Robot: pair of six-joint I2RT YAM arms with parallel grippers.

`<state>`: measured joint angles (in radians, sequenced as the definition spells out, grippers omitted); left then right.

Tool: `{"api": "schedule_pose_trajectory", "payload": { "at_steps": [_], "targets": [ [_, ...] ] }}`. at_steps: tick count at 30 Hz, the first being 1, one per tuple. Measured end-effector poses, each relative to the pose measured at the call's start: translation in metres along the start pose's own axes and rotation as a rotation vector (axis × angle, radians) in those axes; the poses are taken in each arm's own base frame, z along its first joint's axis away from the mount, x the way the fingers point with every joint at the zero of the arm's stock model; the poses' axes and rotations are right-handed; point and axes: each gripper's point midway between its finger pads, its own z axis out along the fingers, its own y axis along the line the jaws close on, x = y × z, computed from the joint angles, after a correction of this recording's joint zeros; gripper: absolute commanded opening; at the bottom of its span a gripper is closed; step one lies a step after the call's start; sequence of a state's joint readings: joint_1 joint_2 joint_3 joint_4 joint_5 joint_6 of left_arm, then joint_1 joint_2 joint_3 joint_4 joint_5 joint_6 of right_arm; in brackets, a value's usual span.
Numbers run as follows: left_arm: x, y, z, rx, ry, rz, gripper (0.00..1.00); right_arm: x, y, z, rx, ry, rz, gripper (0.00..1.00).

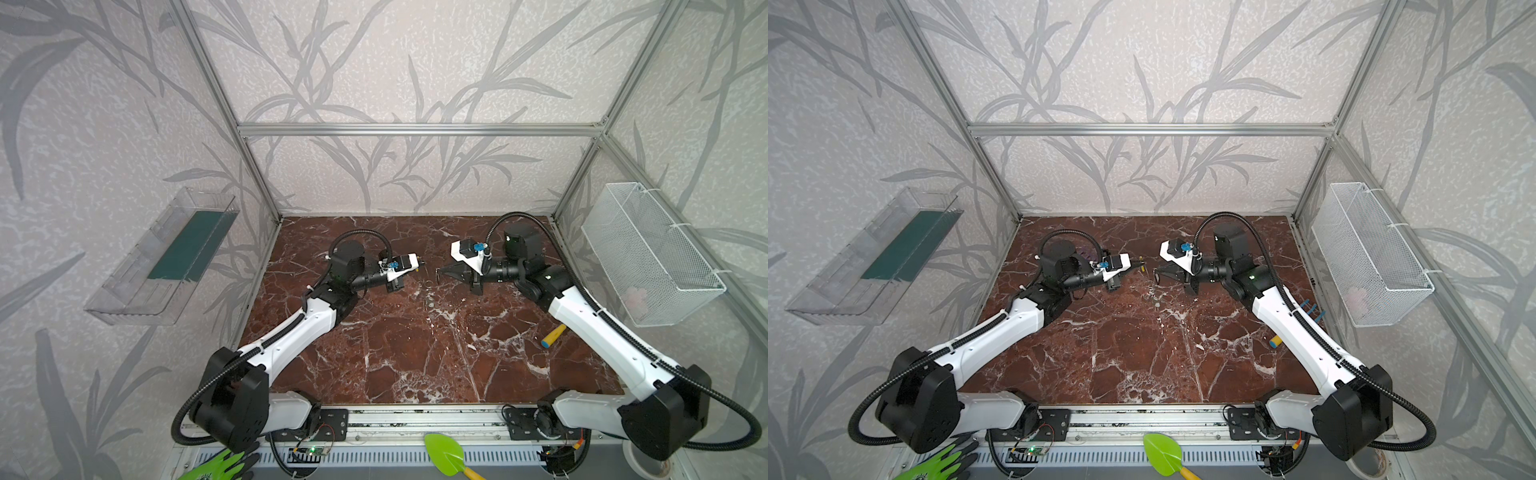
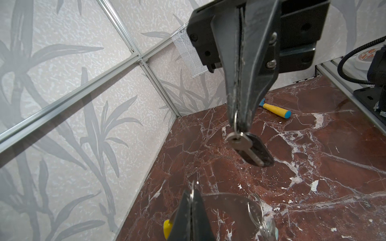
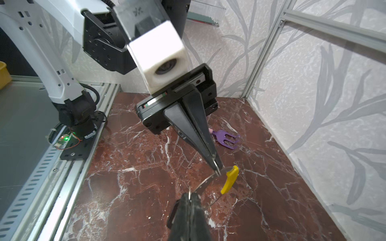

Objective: Put the keys on the keyring

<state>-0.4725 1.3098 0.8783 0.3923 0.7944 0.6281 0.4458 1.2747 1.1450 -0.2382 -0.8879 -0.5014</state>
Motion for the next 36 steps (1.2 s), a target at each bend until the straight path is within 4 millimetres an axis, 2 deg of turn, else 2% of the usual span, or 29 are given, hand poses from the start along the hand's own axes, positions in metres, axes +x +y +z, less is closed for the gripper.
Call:
{"api": "schedule_pose_trajectory", "payload": {
  "at_steps": [4, 9, 23, 36],
  "targets": [
    [-0.013, 0.0, -0.001, -0.016, -0.015, 0.057, 0.0, -0.002, 0.006, 0.0, -0.035, -0.018, 0.043, 0.0],
    [-0.018, -0.004, 0.001, -0.016, -0.02, 0.087, 0.0, -0.002, 0.009, 0.002, -0.055, -0.036, 0.088, 0.0],
    [-0.041, -0.013, -0.003, -0.016, -0.042, 0.16, 0.0, -0.01, 0.002, 0.004, -0.044, -0.087, 0.169, 0.0],
    [-0.038, -0.014, -0.004, -0.026, -0.01, 0.203, 0.0, -0.01, -0.003, 0.007, -0.032, -0.097, 0.231, 0.0]
  ]
}}
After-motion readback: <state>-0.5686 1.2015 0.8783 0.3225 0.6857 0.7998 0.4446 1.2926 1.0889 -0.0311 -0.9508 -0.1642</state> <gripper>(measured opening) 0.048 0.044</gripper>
